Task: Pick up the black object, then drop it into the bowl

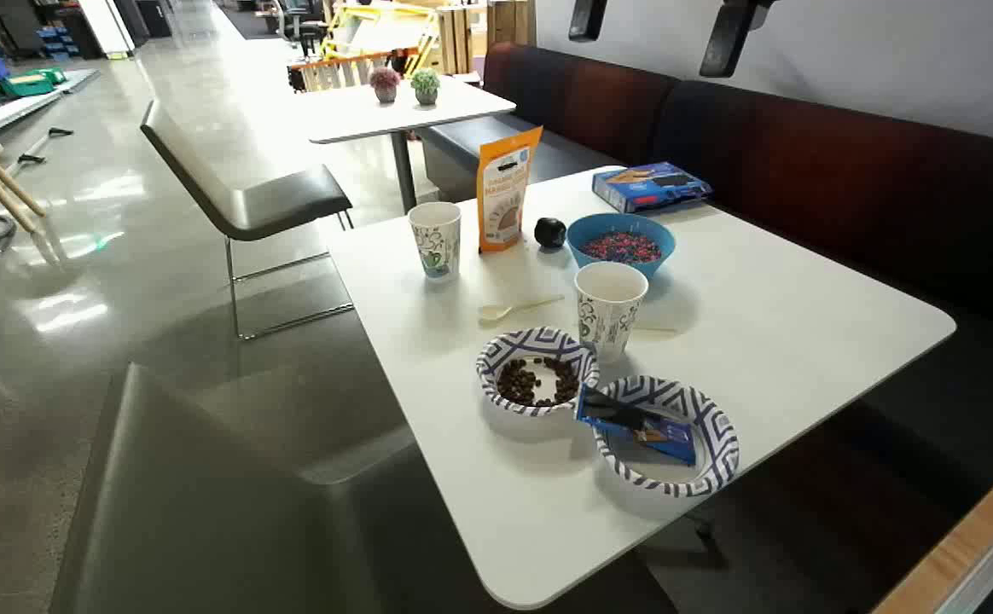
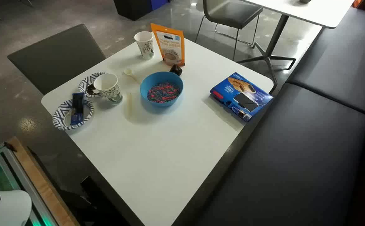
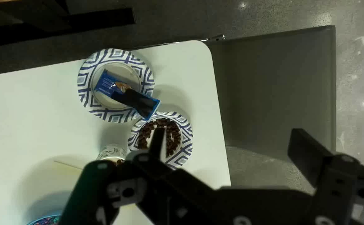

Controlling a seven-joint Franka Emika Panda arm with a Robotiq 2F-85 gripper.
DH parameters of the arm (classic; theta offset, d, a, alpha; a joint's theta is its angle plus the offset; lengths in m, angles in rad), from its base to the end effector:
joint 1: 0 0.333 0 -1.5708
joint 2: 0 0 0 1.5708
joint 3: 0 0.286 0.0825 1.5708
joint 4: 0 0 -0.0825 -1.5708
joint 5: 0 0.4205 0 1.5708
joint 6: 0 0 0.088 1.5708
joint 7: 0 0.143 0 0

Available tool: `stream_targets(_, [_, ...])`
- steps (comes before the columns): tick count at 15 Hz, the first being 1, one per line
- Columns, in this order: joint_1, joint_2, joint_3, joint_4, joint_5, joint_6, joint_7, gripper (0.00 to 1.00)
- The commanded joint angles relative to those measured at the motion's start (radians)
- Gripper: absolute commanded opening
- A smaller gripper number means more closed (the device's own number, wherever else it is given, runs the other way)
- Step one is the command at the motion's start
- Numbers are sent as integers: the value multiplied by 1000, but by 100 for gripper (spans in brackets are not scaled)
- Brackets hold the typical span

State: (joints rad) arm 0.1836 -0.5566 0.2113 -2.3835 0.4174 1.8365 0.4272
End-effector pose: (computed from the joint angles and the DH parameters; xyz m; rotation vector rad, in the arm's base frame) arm 0.3897 0.2124 0.4498 -2.8555 0.2482 0.1547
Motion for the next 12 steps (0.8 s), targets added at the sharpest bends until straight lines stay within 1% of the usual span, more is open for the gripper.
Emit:
stream_targets(1, [-13, -1, 10, 2, 5, -5, -5, 100])
stream_targets(11, [-13, -1, 10, 2, 5, -5, -5, 100])
stream_targets(12, [-26, 22, 23, 24, -13, 7, 23, 100])
